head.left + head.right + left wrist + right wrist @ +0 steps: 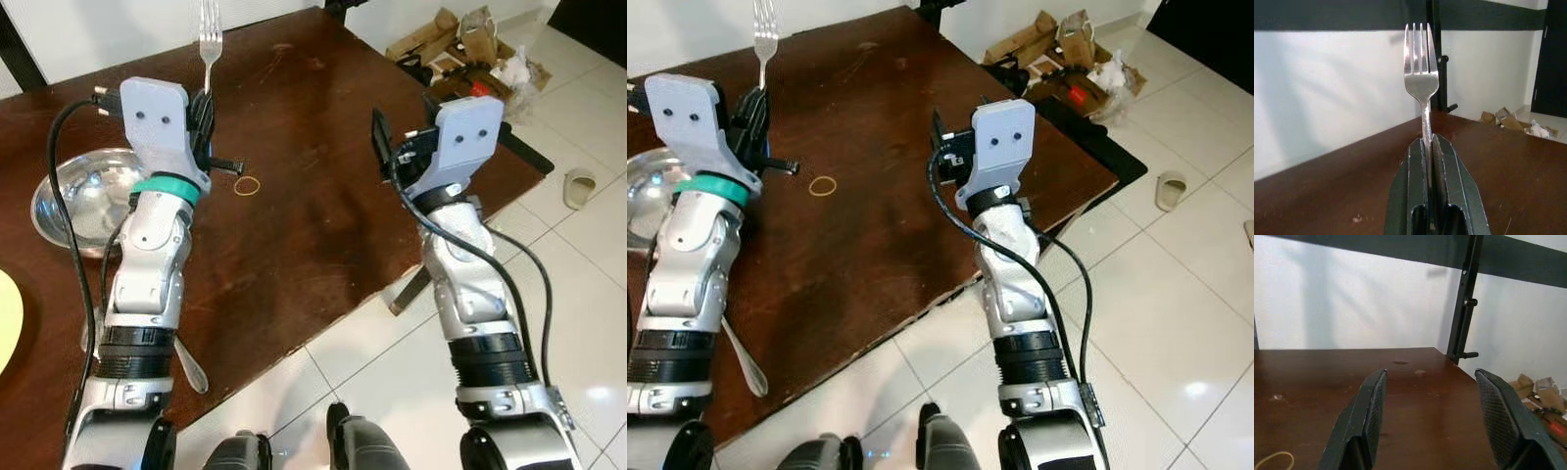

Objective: Setting the table

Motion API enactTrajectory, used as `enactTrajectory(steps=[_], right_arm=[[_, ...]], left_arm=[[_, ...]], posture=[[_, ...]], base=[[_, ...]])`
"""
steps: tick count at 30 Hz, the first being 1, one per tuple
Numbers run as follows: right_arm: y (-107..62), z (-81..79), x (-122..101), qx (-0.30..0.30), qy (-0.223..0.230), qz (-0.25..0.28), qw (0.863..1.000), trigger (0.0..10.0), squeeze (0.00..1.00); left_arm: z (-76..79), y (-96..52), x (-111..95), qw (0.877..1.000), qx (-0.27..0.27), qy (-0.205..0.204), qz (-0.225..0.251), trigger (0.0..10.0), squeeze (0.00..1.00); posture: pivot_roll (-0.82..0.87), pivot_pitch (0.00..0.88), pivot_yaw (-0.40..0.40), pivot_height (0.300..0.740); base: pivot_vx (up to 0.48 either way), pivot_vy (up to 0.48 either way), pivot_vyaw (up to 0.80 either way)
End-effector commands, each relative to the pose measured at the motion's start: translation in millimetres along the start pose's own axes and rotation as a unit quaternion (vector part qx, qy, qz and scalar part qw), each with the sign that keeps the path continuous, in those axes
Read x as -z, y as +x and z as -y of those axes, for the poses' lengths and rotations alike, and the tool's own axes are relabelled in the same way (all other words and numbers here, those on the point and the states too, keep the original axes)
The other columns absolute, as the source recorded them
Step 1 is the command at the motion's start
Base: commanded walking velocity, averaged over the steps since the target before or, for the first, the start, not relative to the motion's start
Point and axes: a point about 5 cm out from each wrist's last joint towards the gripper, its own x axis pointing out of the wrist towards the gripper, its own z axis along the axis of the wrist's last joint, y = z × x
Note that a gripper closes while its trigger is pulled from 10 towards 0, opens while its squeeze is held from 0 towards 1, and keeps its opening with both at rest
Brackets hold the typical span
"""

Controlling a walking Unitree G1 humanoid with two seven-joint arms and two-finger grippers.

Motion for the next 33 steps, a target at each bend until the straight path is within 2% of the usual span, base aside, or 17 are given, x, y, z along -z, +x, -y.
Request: enactTrajectory(steps=[1, 33], right_arm=[[-2.7, -1.4, 4.3, 0.001, 0.002, -0.004, 1.000, 10.0, 0.00], [-1.0, -8.5, 6.5, -0.006, 0.009, -0.002, 1.000, 10.0, 0.00]], left_arm=[[0.9, 1.1, 1.1, 1.000, 0.007, 0.008, 0.001, 10.0, 0.00], [1.8, 2.7, 0.3, 1.000, 0.008, 0.004, 0.012, 10.0, 0.00]], posture=[[-0.06, 0.048, 0.045, 0.740], [-0.05, 0.057, 0.046, 0.740]], base=[[-0.382, 0.000, 0.00], [-0.443, 0.000, 0.00]])
